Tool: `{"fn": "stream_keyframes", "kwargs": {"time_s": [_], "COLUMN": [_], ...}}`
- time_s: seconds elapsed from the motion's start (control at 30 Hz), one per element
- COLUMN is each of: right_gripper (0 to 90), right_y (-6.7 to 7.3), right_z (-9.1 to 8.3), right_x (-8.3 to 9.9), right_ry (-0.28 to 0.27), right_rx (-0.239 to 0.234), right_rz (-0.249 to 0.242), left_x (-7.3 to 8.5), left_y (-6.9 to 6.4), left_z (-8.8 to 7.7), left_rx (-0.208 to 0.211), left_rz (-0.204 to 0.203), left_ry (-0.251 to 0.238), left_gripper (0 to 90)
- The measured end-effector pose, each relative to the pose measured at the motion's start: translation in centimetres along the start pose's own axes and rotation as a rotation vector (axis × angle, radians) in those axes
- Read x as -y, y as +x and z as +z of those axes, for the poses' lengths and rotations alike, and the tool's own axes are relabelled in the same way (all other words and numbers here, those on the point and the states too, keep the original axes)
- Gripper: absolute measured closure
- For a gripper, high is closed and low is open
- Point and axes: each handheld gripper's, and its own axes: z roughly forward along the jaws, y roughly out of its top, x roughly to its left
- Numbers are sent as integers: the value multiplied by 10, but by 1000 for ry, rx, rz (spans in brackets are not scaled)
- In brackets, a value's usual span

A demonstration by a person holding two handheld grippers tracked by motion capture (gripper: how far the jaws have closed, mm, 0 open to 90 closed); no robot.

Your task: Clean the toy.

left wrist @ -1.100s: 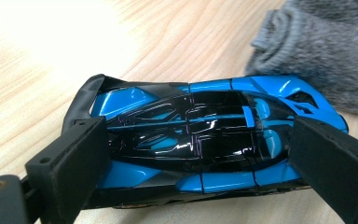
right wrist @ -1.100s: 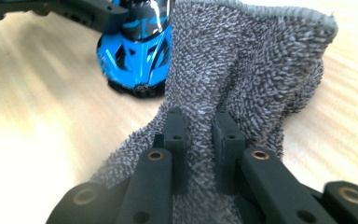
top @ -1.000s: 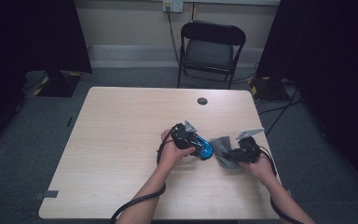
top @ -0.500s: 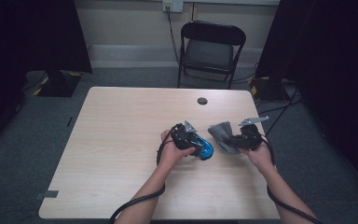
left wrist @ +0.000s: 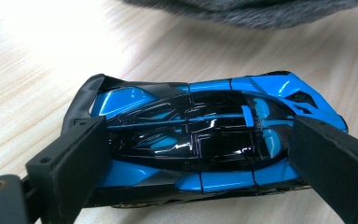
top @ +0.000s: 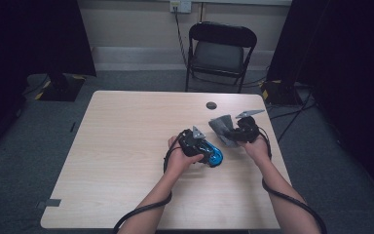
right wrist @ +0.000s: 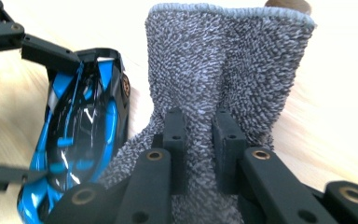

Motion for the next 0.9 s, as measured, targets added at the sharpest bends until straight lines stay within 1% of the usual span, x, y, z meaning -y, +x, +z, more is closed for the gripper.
{"fn": "stream_keyframes", "kwargs": {"time_s": [0.07, 0.27, 0.33, 0.4, 0.47, 0.53, 0.67, 0.87, 0.9], "right_gripper": [782, 780, 778, 778, 778, 778, 780, 783, 783], "right_y": [1, 8, 12, 16, 21, 24, 22, 23, 23], "right_z": [8, 36, 44, 52, 57, 60, 61, 60, 60], "right_x": [-3, -5, -5, -5, -5, -6, -7, -4, -4], "right_ry": [3, 32, 37, 52, 55, 54, 66, 64, 67], "right_rx": [-15, -24, -17, -38, -40, -39, -46, -48, -51], "right_rz": [13, -21, -49, -72, -106, -111, -88, -100, -97], "left_x": [0, 1, 1, 2, 2, 2, 2, 1, 1], "left_y": [0, 0, 0, 0, 0, 0, 0, 1, 1], "left_z": [0, 0, -1, 0, 0, 0, 0, 0, 0], "left_rx": [1, 3, 1, 1, -1, 3, 3, 2, 4], "left_rz": [-3, -3, 1, 0, 3, -2, -2, -2, -3], "left_ry": [-2, -3, -5, -13, -13, -11, -9, -7, -6], "left_gripper": [55, 54, 54, 54, 55, 54, 54, 54, 54]}}
